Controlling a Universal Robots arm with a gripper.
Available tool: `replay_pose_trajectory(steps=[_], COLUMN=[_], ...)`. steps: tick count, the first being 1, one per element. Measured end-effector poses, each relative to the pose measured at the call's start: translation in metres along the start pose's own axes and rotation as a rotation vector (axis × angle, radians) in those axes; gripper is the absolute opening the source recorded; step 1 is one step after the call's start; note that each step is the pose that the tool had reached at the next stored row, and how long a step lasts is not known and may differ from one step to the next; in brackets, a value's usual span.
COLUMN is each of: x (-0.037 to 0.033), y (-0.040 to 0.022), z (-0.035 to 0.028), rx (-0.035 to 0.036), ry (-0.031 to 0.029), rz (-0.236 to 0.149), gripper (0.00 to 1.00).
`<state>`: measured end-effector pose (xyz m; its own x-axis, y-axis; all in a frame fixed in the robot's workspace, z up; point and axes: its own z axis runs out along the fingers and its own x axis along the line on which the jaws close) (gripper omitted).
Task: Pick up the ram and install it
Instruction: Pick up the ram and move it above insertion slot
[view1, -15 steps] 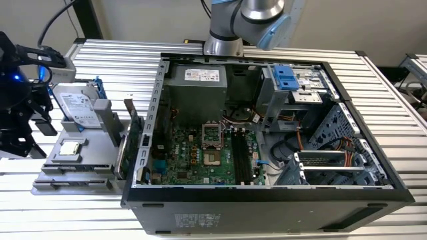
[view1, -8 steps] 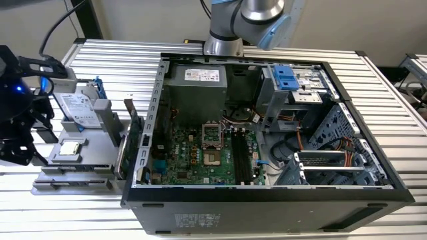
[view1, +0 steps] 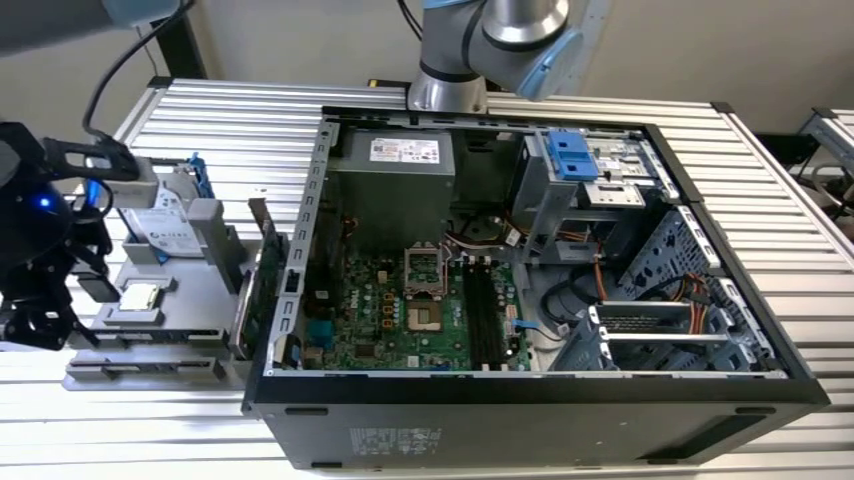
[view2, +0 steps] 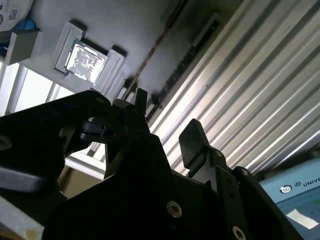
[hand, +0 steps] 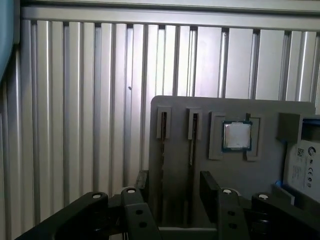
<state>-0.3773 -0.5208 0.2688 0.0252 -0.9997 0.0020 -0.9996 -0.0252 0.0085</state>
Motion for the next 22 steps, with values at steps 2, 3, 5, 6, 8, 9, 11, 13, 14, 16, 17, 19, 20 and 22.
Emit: replay_pose_trajectory(steps=[2, 3, 5, 6, 8, 9, 11, 13, 14, 16, 17, 19, 20, 22], x=[0.0, 0.0, 0.0, 0.0, 0.0, 0.0, 0.0004, 0.0013, 0.0019, 0.0036, 0.0044, 0.006, 0.0067, 0.0077], y=[0.0003, 0.0004, 0.0004, 0.0004, 0.0004, 0.0004, 0.0004, 0.0003, 0.0002, -0.0003, -0.0006, -0.001, -0.001, -0.001], z=[0.0036, 0.0055, 0.0091, 0.011, 0.0148, 0.0165, 0.0201, 0.0236, 0.0254, 0.0289, 0.0305, 0.0341, 0.0358, 0.0396], rx=[0.0, 0.0, 0.0, -0.0001, 0.0, 0.0, -0.0001, -0.0003, -0.0004, -0.0003, -0.0004, -0.0002, -0.0002, -0.0002], ry=[0.0003, 0.0003, 0.0004, 0.0004, 0.0003, 0.0003, 0.0003, 0.0003, 0.0004, 0.0003, 0.0003, 0.0002, 0.0002, 0.0001], rz=[0.002, 0.002, 0.003, 0.003, 0.008, 0.01, 0.014, 0.017, 0.018, 0.019, 0.019, 0.021, 0.021, 0.022], gripper=[1.0, 1.0, 1.0, 1.0, 1.0, 1.0, 1.0, 1.0, 1.0, 1.0, 1.0, 1.0, 1.0, 1.0])
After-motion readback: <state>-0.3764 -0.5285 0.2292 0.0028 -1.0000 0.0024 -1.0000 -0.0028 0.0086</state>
